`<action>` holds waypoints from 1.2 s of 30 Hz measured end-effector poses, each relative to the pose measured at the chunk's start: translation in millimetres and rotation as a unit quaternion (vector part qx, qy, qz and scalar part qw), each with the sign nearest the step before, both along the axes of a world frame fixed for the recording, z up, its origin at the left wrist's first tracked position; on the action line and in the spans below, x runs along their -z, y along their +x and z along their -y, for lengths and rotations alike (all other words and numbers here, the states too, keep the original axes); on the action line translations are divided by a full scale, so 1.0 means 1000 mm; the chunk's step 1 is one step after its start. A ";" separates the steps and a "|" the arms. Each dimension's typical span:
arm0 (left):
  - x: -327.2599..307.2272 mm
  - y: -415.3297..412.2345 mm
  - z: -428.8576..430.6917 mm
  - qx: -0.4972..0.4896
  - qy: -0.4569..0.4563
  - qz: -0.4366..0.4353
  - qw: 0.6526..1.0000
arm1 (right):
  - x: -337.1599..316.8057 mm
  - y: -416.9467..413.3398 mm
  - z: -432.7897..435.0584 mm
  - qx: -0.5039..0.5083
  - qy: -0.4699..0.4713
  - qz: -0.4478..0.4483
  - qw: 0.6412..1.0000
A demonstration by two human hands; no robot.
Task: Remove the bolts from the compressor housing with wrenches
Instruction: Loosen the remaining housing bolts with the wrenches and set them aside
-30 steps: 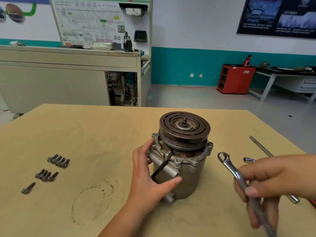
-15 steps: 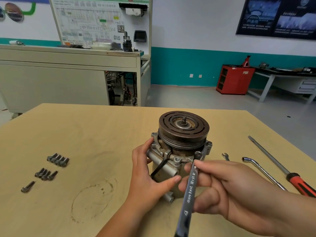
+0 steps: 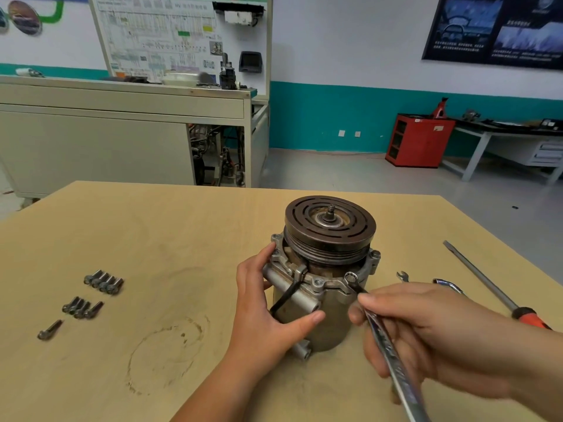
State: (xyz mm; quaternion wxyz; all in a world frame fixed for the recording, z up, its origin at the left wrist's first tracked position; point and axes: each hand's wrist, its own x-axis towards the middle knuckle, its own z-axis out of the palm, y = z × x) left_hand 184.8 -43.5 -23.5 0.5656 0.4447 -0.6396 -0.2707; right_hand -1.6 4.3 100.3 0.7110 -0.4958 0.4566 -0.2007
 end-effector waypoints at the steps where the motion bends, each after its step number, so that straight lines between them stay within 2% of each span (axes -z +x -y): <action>1: 0.000 0.000 0.000 0.001 0.003 0.002 1.000 | -0.003 -0.009 0.006 -0.047 -0.019 -0.068 0.996; 4: -0.002 0.001 -0.001 0.006 0.015 0.001 1.000 | -0.022 -0.033 0.029 -0.151 -0.102 -0.253 0.950; 7: -0.003 0.001 -0.002 0.010 0.021 -0.005 1.000 | -0.036 -0.047 0.056 -0.168 -0.238 -0.416 0.861; 9: -0.003 0.001 -0.002 0.009 0.019 -0.007 1.000 | -0.038 -0.051 0.072 -0.175 -0.321 -0.448 0.816; 11: -0.003 0.001 -0.002 0.009 0.016 -0.010 1.000 | -0.041 -0.053 0.083 -0.201 -0.352 -0.443 0.799; 13: -0.003 0.001 -0.002 0.010 0.015 -0.010 1.000 | -0.045 -0.062 0.087 -0.223 -0.327 -0.431 0.811; 15: -0.003 0.001 -0.002 0.010 0.013 -0.009 1.000 | -0.046 -0.075 0.084 -0.246 -0.257 -0.401 0.844; 18: -0.003 0.000 -0.002 0.008 0.011 -0.006 1.000 | -0.026 -0.091 0.072 -0.251 -0.169 -0.277 0.912; 22: -0.002 0.001 -0.001 0.006 0.011 -0.004 1.000 | -0.005 -0.070 0.044 -0.259 -0.064 -0.136 0.954; 25: -0.002 0.001 -0.001 0.003 0.008 -0.003 1.000 | -0.002 -0.034 0.015 -0.154 0.016 0.022 0.988; 27: 0.000 0.000 0.000 0.001 0.003 -0.005 1.000 | -0.001 -0.011 -0.002 -0.029 0.047 0.099 0.994; 29: 0.003 0.000 0.001 -0.001 0.006 -0.017 1.000 | -0.003 0.010 -0.015 0.039 0.048 0.148 0.987; 36: 0.001 -0.001 0.002 -0.006 -0.020 -0.011 1.000 | 0.002 0.032 -0.011 0.097 0.034 0.173 0.980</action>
